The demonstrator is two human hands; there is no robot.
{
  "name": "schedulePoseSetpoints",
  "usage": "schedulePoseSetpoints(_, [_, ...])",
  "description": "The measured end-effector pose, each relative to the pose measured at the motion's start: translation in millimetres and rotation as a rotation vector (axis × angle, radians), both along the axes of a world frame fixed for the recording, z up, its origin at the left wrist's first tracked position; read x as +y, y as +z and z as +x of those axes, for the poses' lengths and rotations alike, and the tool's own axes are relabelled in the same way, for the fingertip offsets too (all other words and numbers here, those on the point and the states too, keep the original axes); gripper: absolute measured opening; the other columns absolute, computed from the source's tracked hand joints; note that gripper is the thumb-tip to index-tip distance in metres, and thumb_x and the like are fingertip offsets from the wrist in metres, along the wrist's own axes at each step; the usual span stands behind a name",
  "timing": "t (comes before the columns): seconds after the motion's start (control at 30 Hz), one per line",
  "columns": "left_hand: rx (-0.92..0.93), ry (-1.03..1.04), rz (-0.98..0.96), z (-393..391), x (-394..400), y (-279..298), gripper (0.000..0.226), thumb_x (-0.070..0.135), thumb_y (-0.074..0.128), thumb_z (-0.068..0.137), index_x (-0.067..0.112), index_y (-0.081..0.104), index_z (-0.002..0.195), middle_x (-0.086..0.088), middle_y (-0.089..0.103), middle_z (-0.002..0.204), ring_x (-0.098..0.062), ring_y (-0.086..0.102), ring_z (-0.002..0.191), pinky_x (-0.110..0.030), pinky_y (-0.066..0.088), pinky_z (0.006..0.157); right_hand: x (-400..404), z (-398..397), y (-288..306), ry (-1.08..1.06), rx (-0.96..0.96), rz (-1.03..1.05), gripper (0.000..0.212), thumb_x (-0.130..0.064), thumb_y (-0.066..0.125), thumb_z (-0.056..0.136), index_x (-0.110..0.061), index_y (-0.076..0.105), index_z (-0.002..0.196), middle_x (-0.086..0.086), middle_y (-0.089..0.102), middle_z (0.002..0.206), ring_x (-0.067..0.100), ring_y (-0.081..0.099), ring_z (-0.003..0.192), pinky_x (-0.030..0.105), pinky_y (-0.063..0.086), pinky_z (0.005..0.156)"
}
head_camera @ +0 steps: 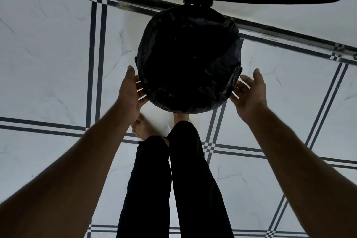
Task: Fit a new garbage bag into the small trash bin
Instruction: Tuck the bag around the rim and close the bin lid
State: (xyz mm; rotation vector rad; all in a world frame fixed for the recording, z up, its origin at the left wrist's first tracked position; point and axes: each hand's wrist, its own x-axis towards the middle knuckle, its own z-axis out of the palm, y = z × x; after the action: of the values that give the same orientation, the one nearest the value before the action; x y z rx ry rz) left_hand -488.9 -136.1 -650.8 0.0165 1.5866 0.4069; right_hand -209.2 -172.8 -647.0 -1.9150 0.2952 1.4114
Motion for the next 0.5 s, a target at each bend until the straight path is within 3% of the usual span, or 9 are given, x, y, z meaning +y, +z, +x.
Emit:
schedulePoseSetpoints(0.13, [0.0, 0.022, -0.014, -1.8, -6.5, 0.0, 0.057, 0.056, 0.025, 0.103, 0.014, 0.057, 0.122, -0.007, 0.065, 0.123, -0.022, 0.063, 0.113, -0.038, 0.048, 0.103, 2.0, 3.1, -0.9, -0.007, 0.017, -0.022, 0.048, -0.055, 0.041, 0.097, -0.014, 0.062, 0.084, 0.001, 0.061, 0.08, 0.017, 0.061, 0.085, 0.036, 0.049, 0.095])
schedulePoseSetpoints(0.27, [-0.019, 0.015, -0.099, -4.1, -21.7, -0.6, 0.063, 0.064, 0.021, 0.1, 0.015, 0.06, 0.107, -0.007, 0.064, 0.12, -0.025, 0.059, 0.119, -0.043, 0.045, 0.104, -6.5, 0.2, 0.6, 0.091, 0.038, -0.13, 0.05, -0.059, 0.038, 0.096, -0.015, 0.061, 0.1, 0.005, 0.067, 0.108, 0.02, 0.065, 0.106, 0.041, 0.05, 0.096])
schedulePoseSetpoints(0.4, [-0.15, 0.15, -0.098, 4.1, -34.5, 0.6, 0.072, 0.072, 0.017, 0.095, 0.016, 0.051, 0.127, -0.009, 0.06, 0.125, -0.031, 0.057, 0.121, -0.047, 0.045, 0.101, -18.8, -9.0, 4.2, 0.062, 0.136, -0.102, 0.049, -0.057, 0.037, 0.099, -0.016, 0.061, 0.111, 0.007, 0.068, 0.11, 0.023, 0.066, 0.104, 0.042, 0.052, 0.093])
schedulePoseSetpoints(0.47, [-0.165, 0.184, -0.084, 6.1, -35.9, -0.8, 0.079, 0.076, 0.014, 0.092, 0.017, 0.048, 0.134, -0.011, 0.058, 0.13, -0.034, 0.054, 0.124, -0.049, 0.042, 0.106, -16.1, -18.5, 1.8, 0.098, -0.016, -0.109, 0.035, -0.048, 0.041, 0.099, -0.019, 0.06, 0.105, 0.004, 0.067, 0.104, 0.021, 0.066, 0.099, 0.037, 0.053, 0.087])
schedulePoseSetpoints(0.5, [-0.157, 0.189, -0.08, 6.3, -35.0, -1.4, 0.081, 0.077, 0.013, 0.091, 0.017, 0.048, 0.133, -0.011, 0.058, 0.129, -0.034, 0.054, 0.124, -0.05, 0.041, 0.107, -15.1, -22.7, -2.6, 0.154, -0.214, -0.12, 0.025, -0.04, 0.045, 0.096, -0.019, 0.058, 0.102, 0.003, 0.064, 0.101, 0.022, 0.065, 0.097, 0.034, 0.052, 0.084])
